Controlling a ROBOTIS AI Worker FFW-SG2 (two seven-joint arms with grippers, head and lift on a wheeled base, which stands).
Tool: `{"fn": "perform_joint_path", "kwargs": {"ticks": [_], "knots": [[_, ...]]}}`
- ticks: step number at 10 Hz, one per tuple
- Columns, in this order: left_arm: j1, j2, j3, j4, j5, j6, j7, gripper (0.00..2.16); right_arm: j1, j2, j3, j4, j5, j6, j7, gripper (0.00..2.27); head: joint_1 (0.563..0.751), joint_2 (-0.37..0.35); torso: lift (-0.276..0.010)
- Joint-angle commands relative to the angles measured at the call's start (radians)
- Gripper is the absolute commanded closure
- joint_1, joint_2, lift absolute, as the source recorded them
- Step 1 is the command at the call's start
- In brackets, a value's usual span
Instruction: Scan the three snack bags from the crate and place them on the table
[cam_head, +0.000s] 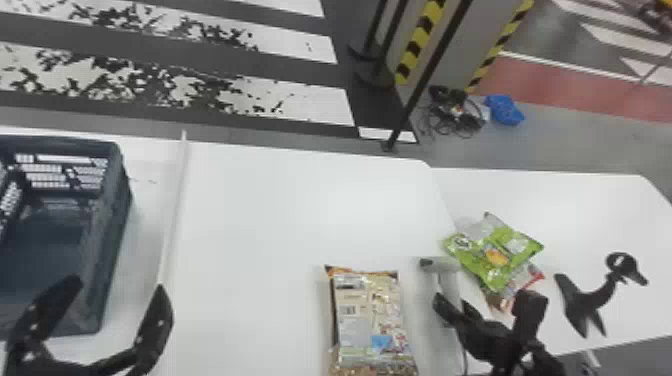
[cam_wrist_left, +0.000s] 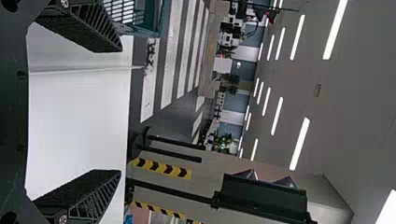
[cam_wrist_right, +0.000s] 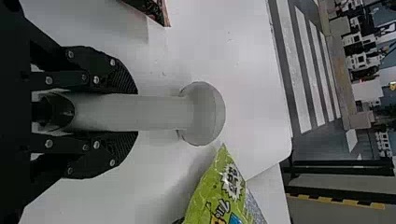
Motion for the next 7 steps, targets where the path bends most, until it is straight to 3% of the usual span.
{"fn": "perform_joint_path", "kwargs": {"ticks": [1,4,5,7], "knots": [[-0.005,-0.001,0.0,0.0,0.0,0.016,0.0,0.06,0.008,0.002,-0.003,-0.017,-0.006,-0.016,0.0,0.0,0.695,-0.35,-0.037],[-0.009,-0.003,0.0,0.0,0.0,0.025,0.002,0.06,0.117,0.025,-0.015,-0.215,-0.068,-0.074,-0.016,0.05,0.695,-0.35,-0.037],[-0.011,-0.003,0.002,0.002,0.0,0.028,0.002,0.06,0.143,0.025,-0.037,-0.299,-0.089,0.009,0.062,0.06,0.695,-0.35,-0.037],[-0.014,-0.003,0.0,0.005,0.0,0.028,0.0,0.06,0.102,0.001,-0.06,-0.386,-0.12,0.429,0.277,0.05,0.695,-0.35,-0.037]]}}
